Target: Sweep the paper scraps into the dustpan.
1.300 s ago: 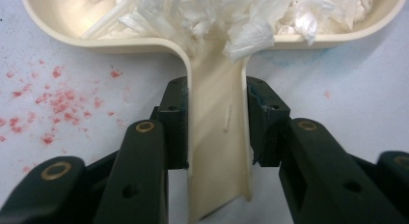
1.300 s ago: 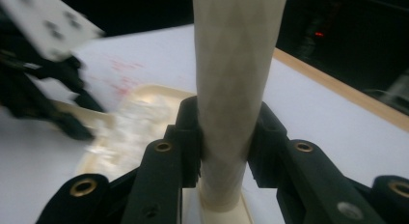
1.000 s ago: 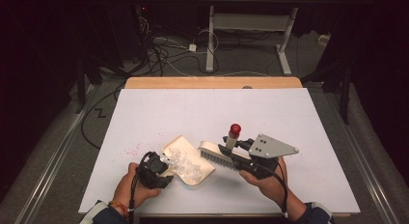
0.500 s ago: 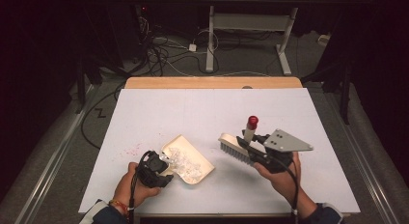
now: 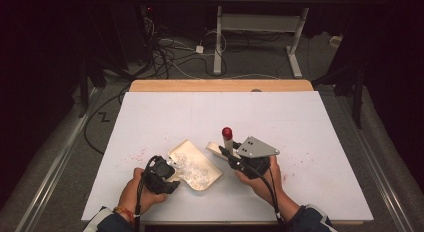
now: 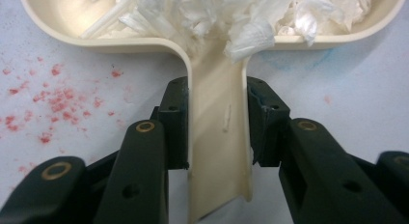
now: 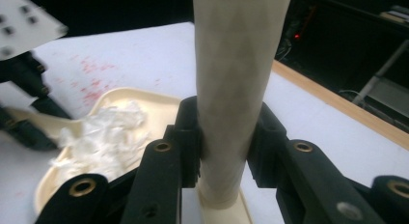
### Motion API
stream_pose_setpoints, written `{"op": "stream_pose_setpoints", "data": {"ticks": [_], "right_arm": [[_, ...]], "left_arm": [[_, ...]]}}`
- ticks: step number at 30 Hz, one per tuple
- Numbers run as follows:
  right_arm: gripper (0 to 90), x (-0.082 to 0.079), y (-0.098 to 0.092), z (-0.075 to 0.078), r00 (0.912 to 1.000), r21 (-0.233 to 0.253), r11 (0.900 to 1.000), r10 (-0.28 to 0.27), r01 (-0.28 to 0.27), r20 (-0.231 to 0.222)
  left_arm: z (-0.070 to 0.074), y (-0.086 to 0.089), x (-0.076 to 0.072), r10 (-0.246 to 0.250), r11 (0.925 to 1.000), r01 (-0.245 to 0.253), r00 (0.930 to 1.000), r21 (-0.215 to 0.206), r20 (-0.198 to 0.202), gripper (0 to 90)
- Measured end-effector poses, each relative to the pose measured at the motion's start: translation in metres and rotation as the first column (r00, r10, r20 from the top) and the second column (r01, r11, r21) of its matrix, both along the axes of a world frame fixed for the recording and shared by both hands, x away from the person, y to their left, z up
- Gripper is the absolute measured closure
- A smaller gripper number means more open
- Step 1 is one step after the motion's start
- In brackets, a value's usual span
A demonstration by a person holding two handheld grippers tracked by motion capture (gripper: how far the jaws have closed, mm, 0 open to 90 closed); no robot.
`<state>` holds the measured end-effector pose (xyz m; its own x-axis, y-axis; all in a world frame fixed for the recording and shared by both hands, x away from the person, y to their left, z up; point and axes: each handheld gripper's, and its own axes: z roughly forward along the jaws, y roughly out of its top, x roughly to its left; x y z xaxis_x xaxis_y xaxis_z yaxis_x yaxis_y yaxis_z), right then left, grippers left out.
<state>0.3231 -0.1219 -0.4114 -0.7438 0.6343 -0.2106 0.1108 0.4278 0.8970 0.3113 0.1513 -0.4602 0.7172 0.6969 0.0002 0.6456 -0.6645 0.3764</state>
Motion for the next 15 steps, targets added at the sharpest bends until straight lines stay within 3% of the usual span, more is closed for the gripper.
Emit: {"op": "stream_pose_setpoints", "data": {"ticks": [5,9,11,15], "right_arm": [[71.1,-0.012,0.004,0.006,0.9958,0.051,0.996,0.077,-0.074,-0.050],[71.1,-0.022,-0.001,0.020,0.9959,0.071,0.993,0.090,-0.089,-0.006],[71.0,-0.027,-0.012,0.030,0.9967,0.092,0.993,0.080,-0.081,0.016],[71.0,-0.028,-0.028,0.039,0.9978,0.107,0.992,0.064,-0.065,0.016]], "left_arm": [[0.000,0.000,0.001,-0.003,1.0000,0.003,1.0000,-0.001,-0.003,63.2],[0.000,0.001,0.001,-0.002,1.0000,0.002,1.0000,-0.005,-0.002,63.2],[-0.001,0.002,0.001,-0.002,0.9999,0.002,1.0000,-0.011,-0.002,63.2],[-0.001,0.005,0.001,0.006,0.9996,-0.006,1.0000,-0.028,-0.006,63.1]]}}
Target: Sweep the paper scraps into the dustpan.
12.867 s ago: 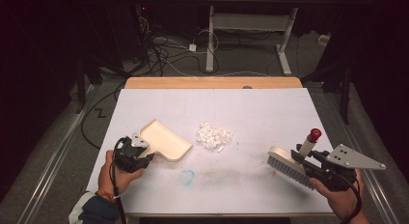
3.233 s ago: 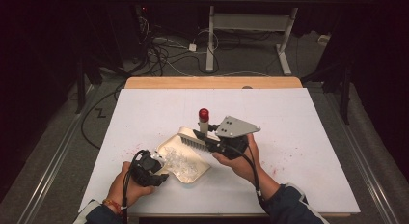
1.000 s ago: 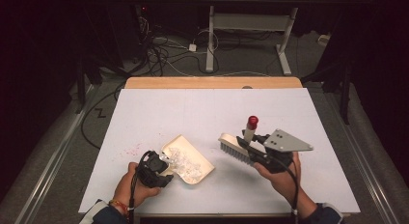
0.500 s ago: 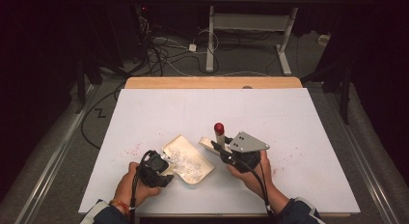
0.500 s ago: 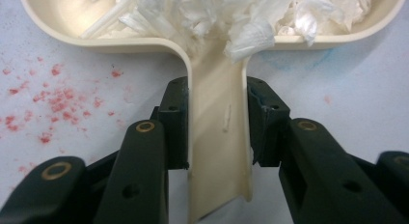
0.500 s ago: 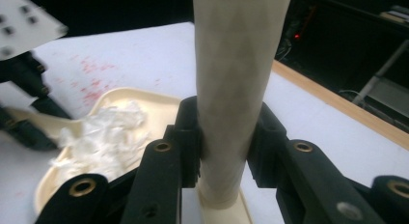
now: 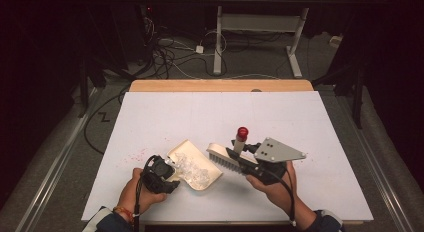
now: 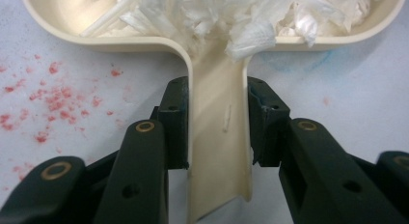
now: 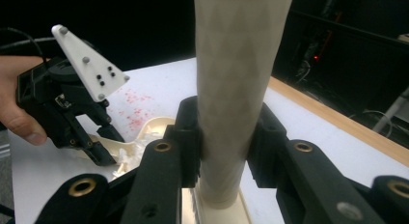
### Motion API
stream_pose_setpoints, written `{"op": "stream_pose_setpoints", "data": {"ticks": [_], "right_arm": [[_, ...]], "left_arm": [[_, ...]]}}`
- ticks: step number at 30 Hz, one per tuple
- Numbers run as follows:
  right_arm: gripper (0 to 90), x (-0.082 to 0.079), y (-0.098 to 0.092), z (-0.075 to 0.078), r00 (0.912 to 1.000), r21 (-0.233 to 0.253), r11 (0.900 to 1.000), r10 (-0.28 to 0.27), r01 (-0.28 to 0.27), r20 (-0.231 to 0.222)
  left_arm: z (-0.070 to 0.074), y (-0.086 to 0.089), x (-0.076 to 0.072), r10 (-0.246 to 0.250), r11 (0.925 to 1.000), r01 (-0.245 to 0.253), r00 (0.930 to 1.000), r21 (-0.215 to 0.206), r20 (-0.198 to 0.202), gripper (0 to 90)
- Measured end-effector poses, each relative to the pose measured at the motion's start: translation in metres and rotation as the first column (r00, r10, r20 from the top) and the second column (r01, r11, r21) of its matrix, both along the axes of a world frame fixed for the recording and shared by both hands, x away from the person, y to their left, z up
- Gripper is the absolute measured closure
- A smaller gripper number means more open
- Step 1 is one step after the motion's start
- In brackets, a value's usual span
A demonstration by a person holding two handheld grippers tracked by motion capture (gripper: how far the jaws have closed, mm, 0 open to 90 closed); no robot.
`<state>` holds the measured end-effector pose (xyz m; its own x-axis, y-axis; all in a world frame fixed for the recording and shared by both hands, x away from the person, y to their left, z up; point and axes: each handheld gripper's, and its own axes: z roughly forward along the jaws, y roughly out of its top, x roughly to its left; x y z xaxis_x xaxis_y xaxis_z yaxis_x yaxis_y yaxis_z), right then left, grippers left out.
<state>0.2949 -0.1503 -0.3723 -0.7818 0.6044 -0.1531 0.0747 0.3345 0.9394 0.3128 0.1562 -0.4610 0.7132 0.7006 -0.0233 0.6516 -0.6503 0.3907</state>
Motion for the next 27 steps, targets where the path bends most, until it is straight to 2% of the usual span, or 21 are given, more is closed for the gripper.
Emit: {"op": "stream_pose_setpoints", "data": {"ticks": [1,2,3,7,11,12,13,19,22,27], "right_arm": [[71.0,0.000,-0.005,0.002,1.0000,0.005,1.000,-0.005,0.005,-0.002],[71.0,-0.001,-0.018,0.005,0.9998,0.002,1.000,-0.016,0.016,-0.010],[71.0,-0.001,-0.018,0.005,0.9998,0.002,1.000,-0.016,0.016,-0.010],[71.0,-0.002,-0.049,0.010,0.9983,-0.009,0.998,-0.056,0.056,-0.018],[71.0,-0.002,-0.080,0.011,0.9956,-0.005,0.997,-0.078,0.078,-0.052],[71.0,-0.002,-0.084,0.011,0.9949,-0.011,0.997,-0.083,0.083,-0.057],[71.0,-0.002,-0.096,0.009,0.9935,-0.022,0.995,-0.094,0.093,-0.064],[71.0,-0.003,-0.118,0.007,0.9888,-0.034,0.992,-0.125,0.122,-0.082],[70.9,-0.006,-0.128,0.007,0.9877,-0.035,0.992,-0.123,0.120,-0.096],[70.9,-0.012,-0.141,0.006,0.9882,-0.058,0.995,-0.091,0.085,-0.123]], "left_arm": [[0.000,0.001,0.000,0.008,1.0000,-0.008,1.0000,-0.002,0.001,63.2],[0.000,0.002,0.000,0.009,1.0000,-0.009,1.0000,-0.003,0.002,63.1],[0.000,0.003,0.000,0.010,0.9999,-0.010,0.9999,-0.002,0.006,63.1],[0.000,0.007,0.001,0.027,0.9995,-0.027,0.9996,-0.014,0.010,63.1],[0.001,0.013,0.003,0.052,0.9984,-0.051,0.9986,-0.026,0.014,63.1],[0.001,0.015,0.004,0.063,0.9975,-0.062,0.9979,-0.033,0.017,63.1],[0.002,0.017,0.005,0.070,0.9970,-0.069,0.9974,-0.035,0.019,63.2],[0.001,0.027,0.009,0.108,0.9931,-0.107,0.9937,-0.049,0.029,63.2],[0.000,0.033,0.012,0.131,0.9898,-0.129,0.9910,-0.060,0.028,63.2],[-0.001,0.043,0.015,0.177,0.9823,-0.174,0.9836,-0.069,0.038,63.1]]}}
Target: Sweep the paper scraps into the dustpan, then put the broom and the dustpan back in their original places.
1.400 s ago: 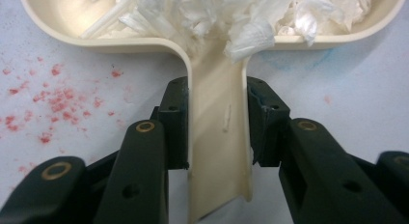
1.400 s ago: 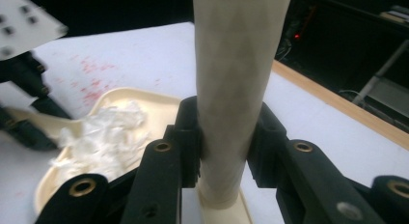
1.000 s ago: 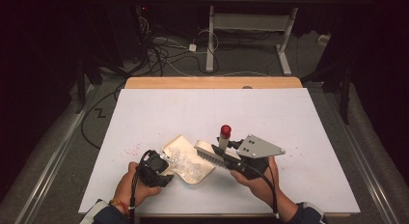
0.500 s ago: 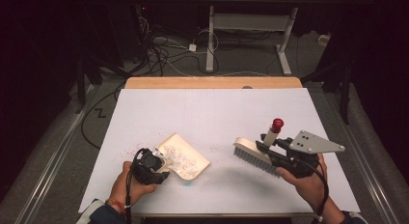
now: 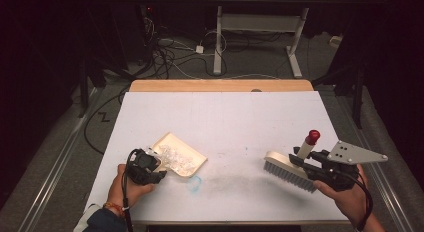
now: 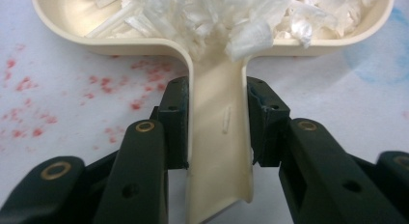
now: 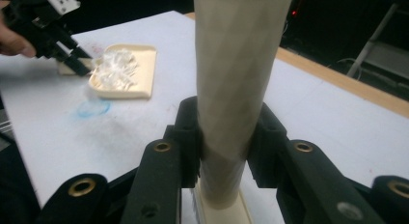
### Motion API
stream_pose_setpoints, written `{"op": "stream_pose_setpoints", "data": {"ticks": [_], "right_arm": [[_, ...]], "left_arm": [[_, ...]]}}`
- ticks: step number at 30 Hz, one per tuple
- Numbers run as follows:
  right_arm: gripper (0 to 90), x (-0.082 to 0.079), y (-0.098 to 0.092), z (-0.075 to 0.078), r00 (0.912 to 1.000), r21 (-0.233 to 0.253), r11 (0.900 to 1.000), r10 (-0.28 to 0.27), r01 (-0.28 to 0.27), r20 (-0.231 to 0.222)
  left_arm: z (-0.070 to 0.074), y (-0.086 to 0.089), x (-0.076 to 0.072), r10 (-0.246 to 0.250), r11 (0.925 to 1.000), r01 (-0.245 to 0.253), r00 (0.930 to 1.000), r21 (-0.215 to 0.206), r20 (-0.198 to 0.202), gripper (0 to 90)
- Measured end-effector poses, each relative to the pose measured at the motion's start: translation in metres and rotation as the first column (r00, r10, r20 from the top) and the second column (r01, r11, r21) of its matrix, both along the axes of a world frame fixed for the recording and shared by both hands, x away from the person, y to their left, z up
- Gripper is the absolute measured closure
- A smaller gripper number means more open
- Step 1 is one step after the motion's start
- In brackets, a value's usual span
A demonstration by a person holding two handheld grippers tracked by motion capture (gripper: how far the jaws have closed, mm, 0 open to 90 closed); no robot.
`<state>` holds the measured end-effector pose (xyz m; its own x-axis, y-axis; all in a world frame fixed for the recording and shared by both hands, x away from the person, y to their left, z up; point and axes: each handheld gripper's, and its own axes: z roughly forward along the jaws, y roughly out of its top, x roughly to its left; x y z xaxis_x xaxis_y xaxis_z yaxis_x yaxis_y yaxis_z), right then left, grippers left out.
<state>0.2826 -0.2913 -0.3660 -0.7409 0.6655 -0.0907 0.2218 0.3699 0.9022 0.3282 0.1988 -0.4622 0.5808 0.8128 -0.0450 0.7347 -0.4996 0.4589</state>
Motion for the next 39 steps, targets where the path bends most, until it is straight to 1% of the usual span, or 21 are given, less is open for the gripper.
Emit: {"op": "stream_pose_setpoints", "data": {"ticks": [7,9,10,11,12,13,14,15,17,19,20,21,22,24,26,29,31,33,34,36,39], "right_arm": [[70.9,-0.008,-0.013,-0.003,0.9946,-0.015,0.998,0.063,-0.065,-0.083],[70.9,-0.009,-0.016,-0.005,0.9911,-0.023,0.997,0.076,-0.079,-0.109],[70.9,-0.009,-0.018,-0.005,0.9870,-0.023,0.996,0.085,-0.089,-0.137],[70.9,-0.006,-0.021,-0.007,0.9804,-0.035,0.995,0.088,-0.096,-0.176],[70.9,-0.006,-0.021,-0.007,0.9804,-0.035,0.995,0.088,-0.096,-0.176],[70.9,-0.003,-0.022,-0.008,0.9778,-0.041,0.995,0.084,-0.093,-0.192],[70.8,0.000,-0.023,-0.009,0.9757,-0.052,0.994,0.079,-0.092,-0.204],[70.9,0.003,-0.023,-0.010,0.9732,-0.046,0.995,0.078,-0.090,-0.216],[70.8,0.017,-0.024,-0.015,0.9653,-0.033,0.996,0.068,-0.079,-0.252],[70.5,0.022,-0.024,-0.017,0.9665,-0.033,0.997,0.055,-0.065,-0.251],[70.1,0.028,-0.024,-0.018,0.9641,-0.027,0.997,0.057,-0.066,-0.259],[68.5,0.041,-0.024,-0.018,0.9588,-0.034,0.998,0.042,-0.053,-0.281],[68.5,0.041,-0.024,-0.018,0.9588,-0.034,0.998,0.042,-0.053,-0.281],[66.8,0.053,-0.023,-0.020,0.9572,-0.045,0.998,0.025,-0.040,-0.288],[64.0,0.066,-0.022,-0.023,0.9538,-0.057,0.998,-0.006,-0.012,-0.300],[61.8,0.081,-0.021,-0.029,0.9487,-0.058,0.998,-0.042,0.025,-0.313],[60.1,0.088,-0.019,-0.032,0.9490,-0.075,0.995,-0.082,0.062,-0.304],[59.9,0.095,-0.017,-0.034,0.9452,-0.082,0.993,-0.111,0.090,-0.307],[59.3,0.098,-0.015,-0.036,0.9456,-0.091,0.990,-0.131,0.109,-0.298],[58.9,0.105,-0.013,-0.037,0.9390,-0.098,0.984,-0.173,0.150,-0.297],[57.7,0.115,-0.010,-0.040,0.9357,-0.124,0.972,-0.225,0.198,-0.272]], "left_arm": [[-0.003,0.009,0.010,0.080,0.9968,-0.080,0.9965,-0.007,0.024,63.1],[-0.004,0.010,0.013,0.112,0.9937,-0.111,0.9930,-0.011,0.039,63.1],[-0.005,0.012,0.015,0.128,0.9918,-0.128,0.9911,-0.006,0.039,62.9],[-0.007,0.012,0.016,0.139,0.9902,-0.138,0.9897,-0.016,0.035,61.2],[-0.007,0.012,0.016,0.149,0.9884,-0.148,0.9881,-0.034,0.038,61.2],[-0.008,0.010,0.015,0.152,0.9875,-0.150,0.9878,-0.048,0.036,57.0],[-0.009,0.008,0.014,0.154,0.9873,-0.152,0.9873,-0.045,0.039,53.4],[-0.009,0.004,0.012,0.161,0.9864,-0.159,0.9858,-0.041,0.046,50.3],[-0.009,-0.001,0.007,0.149,0.9875,-0.146,0.9875,-0.059,0.050,46.1],[-0.009,-0.007,0.001,0.136,0.9886,-0.132,0.9896,-0.073,0.047,44.9],[-0.008,-0.010,-0.003,0.125,0.9898,-0.121,0.9907,-0.075,0.054,44.0],[-0.008,-0.012,-0.006,0.108,0.9922,-0.103,0.9923,-0.070,0.062,43.6],[-0.006,-0.014,-0.009,0.093,0.9933,-0.088,0.9931,-0.076,0.071,43.6],[-0.004,-0.017,-0.014,0.079,0.9937,-0.070,0.9921,-0.087,0.097,42.8],[-0.003,-0.017,-0.016,0.063,0.9957,-0.054,0.9910,-0.075,0.119,42.6],[-0.005,-0.016,-0.018,0.032,0.9964,-0.021,0.9915,-0.082,0.126,40.0],[-0.006,-0.015,-0.022,0.015,0.9969,-0.004,0.9888,-0.079,0.148,38.6],[-0.006,-0.014,-0.025,0.005,0.9971,0.007,0.9865,-0.076,0.163,39.0],[-0.005,-0.014,-0.027,0.006,0.9965,0.008,0.9856,-0.083,0.169,39.3],[-0.004,-0.013,-0.029,-0.001,0.9964,0.016,0.9835,-0.083,0.181,39.0],[-0.003,-0.011,-0.031,-0.011,0.9934,0.035,0.9769,-0.109,0.214,38.9]]}}
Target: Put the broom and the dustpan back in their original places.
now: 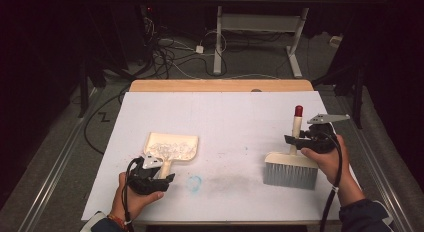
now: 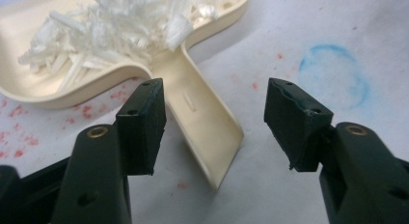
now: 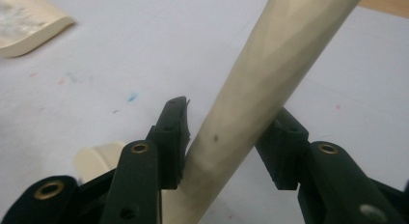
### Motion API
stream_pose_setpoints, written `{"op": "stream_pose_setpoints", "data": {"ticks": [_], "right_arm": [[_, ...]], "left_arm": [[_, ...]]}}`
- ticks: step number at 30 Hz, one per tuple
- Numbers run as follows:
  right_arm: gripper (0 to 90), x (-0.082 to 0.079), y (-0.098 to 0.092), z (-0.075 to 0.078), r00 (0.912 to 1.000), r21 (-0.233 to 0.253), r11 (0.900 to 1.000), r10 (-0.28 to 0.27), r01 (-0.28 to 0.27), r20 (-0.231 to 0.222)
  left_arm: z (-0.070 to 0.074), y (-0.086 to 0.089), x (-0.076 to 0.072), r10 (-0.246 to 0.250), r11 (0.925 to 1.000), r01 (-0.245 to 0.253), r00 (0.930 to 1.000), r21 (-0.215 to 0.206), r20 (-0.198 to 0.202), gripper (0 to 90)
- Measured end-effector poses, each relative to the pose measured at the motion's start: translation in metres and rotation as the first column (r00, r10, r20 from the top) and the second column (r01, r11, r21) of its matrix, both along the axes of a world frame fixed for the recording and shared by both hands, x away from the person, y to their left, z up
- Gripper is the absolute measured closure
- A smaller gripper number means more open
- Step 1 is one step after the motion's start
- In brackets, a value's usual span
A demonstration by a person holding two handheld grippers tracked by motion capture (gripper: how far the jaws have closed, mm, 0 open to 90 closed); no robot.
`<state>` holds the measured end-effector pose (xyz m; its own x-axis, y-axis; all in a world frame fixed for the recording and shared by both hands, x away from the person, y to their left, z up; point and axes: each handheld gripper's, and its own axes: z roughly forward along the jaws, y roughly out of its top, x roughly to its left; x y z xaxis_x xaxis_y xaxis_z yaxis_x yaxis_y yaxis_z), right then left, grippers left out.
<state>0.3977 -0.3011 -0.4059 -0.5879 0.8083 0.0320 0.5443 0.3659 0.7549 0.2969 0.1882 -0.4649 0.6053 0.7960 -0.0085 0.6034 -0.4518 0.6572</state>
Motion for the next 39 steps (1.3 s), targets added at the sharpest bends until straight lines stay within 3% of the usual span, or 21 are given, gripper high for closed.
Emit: {"op": "stream_pose_setpoints", "data": {"ticks": [5,8,12,16,19,23,28,33,39], "right_arm": [[57.9,0.016,0.012,-0.007,0.9997,-0.043,0.999,-0.016,0.017,0.021],[58.3,0.025,0.022,-0.012,0.9994,-0.069,0.997,-0.027,0.028,0.024],[58.4,0.034,0.032,-0.016,0.9982,-0.098,0.994,-0.047,0.051,0.037],[55.2,0.038,0.038,-0.019,0.9927,-0.145,0.985,-0.077,0.090,0.092],[54.6,0.039,0.039,-0.021,0.9861,-0.127,0.984,-0.106,0.122,0.128],[52.8,0.037,0.035,-0.023,0.9840,-0.073,0.989,-0.118,0.128,0.134],[48.7,0.030,0.032,-0.024,0.9780,-0.018,0.991,-0.127,0.132,0.165],[46.6,0.024,0.029,-0.023,0.9721,0.014,0.992,-0.129,0.129,0.196],[41.1,0.014,0.029,-0.012,0.9536,0.038,0.992,-0.130,0.124,0.272]], "left_arm": [[-0.002,0.001,-0.006,-0.026,0.9994,0.027,0.9981,-0.020,0.057,34.7],[-0.003,0.003,-0.012,-0.011,0.9998,0.013,0.9945,-0.013,0.104,33.8],[0.000,0.010,-0.018,0.007,0.9986,0.001,0.9896,-0.054,0.143,27.6],[0.000,0.012,-0.020,0.011,0.9982,0.001,0.9802,-0.060,0.198,26.3],[-0.002,0.009,-0.021,0.004,0.9993,0.004,0.9752,-0.037,0.221,25.0],[-0.003,0.006,-0.022,-0.027,0.9991,0.034,0.9719,-0.024,0.234,24.2],[-0.006,0.003,-0.021,-0.009,0.9998,0.013,0.9639,-0.015,0.266,24.1],[-0.010,-0.001,-0.020,-0.030,0.9995,0.028,0.9663,0.014,0.256,24.2],[-0.010,-0.004,-0.020,-0.045,0.9988,0.039,0.9649,0.030,0.259,23.9]]}}
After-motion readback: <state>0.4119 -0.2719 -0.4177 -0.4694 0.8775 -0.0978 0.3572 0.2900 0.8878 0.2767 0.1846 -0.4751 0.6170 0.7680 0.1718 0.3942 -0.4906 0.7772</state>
